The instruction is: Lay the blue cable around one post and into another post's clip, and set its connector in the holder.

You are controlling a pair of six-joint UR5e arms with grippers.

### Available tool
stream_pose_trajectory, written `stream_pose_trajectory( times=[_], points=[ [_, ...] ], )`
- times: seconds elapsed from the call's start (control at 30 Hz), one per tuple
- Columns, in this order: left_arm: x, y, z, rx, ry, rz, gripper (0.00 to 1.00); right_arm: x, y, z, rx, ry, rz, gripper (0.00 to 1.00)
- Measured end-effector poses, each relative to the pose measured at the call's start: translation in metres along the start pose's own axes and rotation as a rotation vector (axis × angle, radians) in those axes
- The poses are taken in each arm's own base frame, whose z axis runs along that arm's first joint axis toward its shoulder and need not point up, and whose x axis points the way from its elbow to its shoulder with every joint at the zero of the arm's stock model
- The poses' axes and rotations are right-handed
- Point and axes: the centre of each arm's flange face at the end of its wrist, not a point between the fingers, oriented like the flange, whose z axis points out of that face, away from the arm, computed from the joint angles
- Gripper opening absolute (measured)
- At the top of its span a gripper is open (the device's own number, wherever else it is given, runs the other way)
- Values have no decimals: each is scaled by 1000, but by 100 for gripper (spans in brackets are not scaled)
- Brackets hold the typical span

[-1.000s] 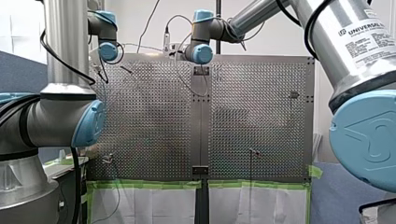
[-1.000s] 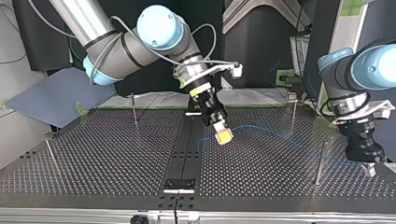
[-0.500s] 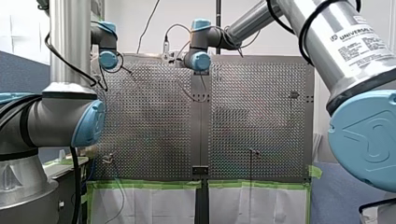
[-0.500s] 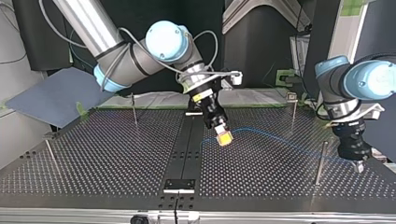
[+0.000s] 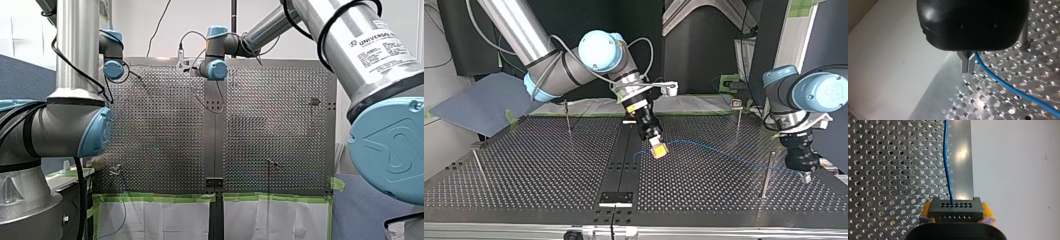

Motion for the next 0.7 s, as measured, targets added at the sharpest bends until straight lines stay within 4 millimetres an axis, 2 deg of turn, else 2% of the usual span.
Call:
stream_pose_trajectory(
  times=[0.23, 0.43, 0.7],
  points=[
    [5, 3, 4, 17, 5, -7, 0, -6, 8, 2, -8, -3, -2, 0],
    [22, 12, 9, 22, 45, -11, 0, -14, 15, 3, -15, -12, -6, 0],
    [34, 19, 14, 28, 61, -32, 0, -19, 29, 4, -32, -25, -9, 0]
  ],
)
